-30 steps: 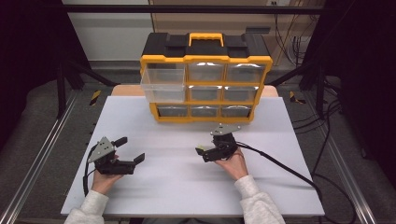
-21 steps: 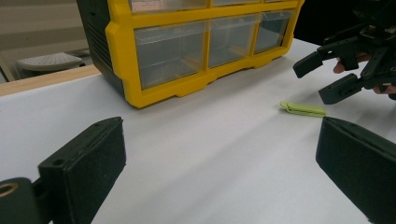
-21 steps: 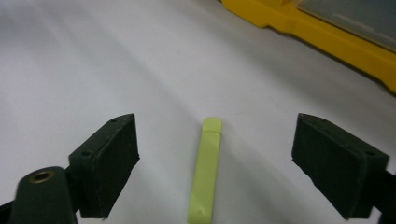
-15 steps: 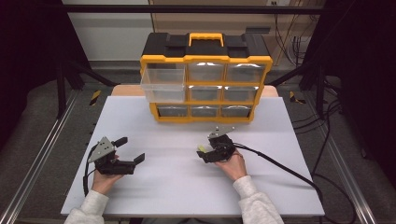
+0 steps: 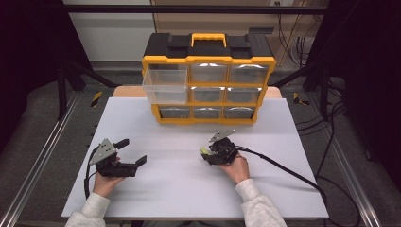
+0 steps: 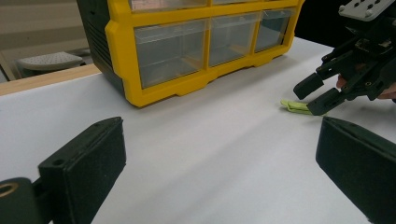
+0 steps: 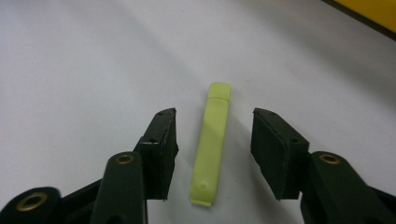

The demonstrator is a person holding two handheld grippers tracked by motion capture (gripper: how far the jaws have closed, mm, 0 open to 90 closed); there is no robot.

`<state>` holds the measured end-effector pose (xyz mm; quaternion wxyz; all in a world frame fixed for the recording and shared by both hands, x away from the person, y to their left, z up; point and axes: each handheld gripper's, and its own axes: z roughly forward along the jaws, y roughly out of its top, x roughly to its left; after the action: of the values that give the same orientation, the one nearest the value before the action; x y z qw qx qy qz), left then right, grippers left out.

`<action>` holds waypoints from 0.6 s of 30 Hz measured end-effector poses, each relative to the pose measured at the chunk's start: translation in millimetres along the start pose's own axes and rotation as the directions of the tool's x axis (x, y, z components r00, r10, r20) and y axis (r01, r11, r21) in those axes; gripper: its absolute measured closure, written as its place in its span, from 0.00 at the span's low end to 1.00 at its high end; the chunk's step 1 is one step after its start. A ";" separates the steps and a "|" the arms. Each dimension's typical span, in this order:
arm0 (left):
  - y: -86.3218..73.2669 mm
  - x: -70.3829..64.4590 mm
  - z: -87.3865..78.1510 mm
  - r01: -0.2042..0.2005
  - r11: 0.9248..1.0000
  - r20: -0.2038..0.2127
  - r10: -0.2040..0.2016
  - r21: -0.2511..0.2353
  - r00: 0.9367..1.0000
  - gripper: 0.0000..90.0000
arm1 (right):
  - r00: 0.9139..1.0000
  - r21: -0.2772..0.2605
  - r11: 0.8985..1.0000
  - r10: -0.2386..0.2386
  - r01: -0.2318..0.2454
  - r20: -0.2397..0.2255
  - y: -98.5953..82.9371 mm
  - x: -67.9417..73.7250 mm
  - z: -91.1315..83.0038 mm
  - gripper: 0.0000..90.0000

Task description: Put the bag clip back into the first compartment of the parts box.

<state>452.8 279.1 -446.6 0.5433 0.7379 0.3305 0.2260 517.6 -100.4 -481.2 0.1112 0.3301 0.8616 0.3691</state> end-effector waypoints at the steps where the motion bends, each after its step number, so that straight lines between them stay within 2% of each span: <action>1: 0.0 -0.2 0.1 0.000 1.000 0.000 0.000 -0.001 1.000 0.02 | 1.000 0.007 1.000 -0.002 0.002 -0.002 -0.1 -0.2 -0.1 0.61; 8: 0.0 -0.4 0.3 -0.001 1.000 0.000 0.001 0.000 1.000 0.02 | 1.000 0.028 1.000 0.000 0.000 -0.023 -0.3 -0.7 0.5 0.75; 10: 0.0 -0.4 0.4 -0.001 1.000 0.000 0.001 0.001 1.000 0.02 | 1.000 0.037 0.999 0.008 -0.007 -0.016 -0.9 0.1 1.1 0.76; 11: 0.0 -0.4 0.4 -0.001 1.000 -0.001 0.001 0.001 1.000 0.02 | 1.000 0.034 0.999 -0.011 0.012 -0.019 -1.2 -0.8 1.6 0.77; 18: 0.0 -0.3 0.3 -0.001 1.000 -0.002 0.001 0.000 1.000 0.02 | 1.000 0.033 0.999 -0.014 0.014 -0.007 -1.4 -0.6 1.6 0.84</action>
<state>452.7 278.6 -446.7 0.5429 0.7378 0.3308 0.2270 518.0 -100.6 -483.4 0.1054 0.3247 0.8703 0.3550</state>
